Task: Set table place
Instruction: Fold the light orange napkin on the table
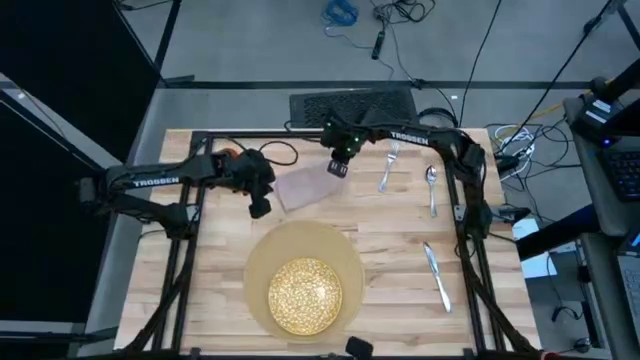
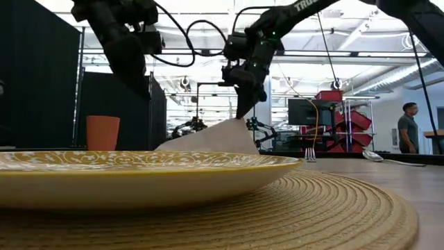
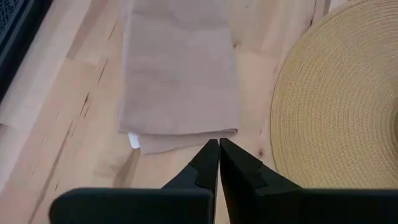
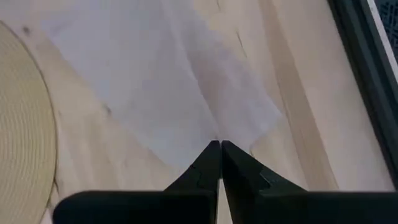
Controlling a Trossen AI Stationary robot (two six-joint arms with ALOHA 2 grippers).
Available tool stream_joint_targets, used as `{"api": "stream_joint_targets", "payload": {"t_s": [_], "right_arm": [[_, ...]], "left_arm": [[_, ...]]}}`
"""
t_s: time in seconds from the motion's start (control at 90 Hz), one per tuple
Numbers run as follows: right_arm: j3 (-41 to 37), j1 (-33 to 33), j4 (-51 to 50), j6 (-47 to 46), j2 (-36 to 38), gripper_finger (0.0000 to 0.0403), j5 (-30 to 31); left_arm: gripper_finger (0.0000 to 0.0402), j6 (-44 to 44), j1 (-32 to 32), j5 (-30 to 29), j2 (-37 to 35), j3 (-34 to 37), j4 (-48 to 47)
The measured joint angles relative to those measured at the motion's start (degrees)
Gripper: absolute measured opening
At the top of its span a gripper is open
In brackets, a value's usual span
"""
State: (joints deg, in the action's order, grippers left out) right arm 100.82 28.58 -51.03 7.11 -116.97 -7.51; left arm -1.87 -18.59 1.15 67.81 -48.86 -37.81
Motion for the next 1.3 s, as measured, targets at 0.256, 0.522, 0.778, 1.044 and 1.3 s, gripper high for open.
{"api": "stream_joint_targets", "payload": {"t_s": [0.256,0.522,0.778,1.044,1.3], "right_arm": [[0.0,1.4,1.2,1.3,-1.4,0.0076,0.7],[0.0,2.6,0.4,0.7,-1.4,0.0175,10.6],[0.0,2.6,-10.6,-0.2,-1.4,0.0179,10.6],[0.0,3.8,-15.0,-0.3,-1.4,0.0165,10.6],[0.0,7.2,-18.2,-0.3,-1.4,0.0164,10.7]], "left_arm": [[0.0000,0.0,0.0,-0.1,0.0,0.0,-0.2],[0.0000,0.0,0.5,-0.1,0.0,0.0,-0.2],[0.0000,-3.6,0.0,0.0,6.9,-0.1,3.0],[0.0000,-10.8,-5.8,7.3,18.5,-4.8,15.6],[0.0000,-14.5,-7.7,10.9,31.0,-13.3,14.3]]}}
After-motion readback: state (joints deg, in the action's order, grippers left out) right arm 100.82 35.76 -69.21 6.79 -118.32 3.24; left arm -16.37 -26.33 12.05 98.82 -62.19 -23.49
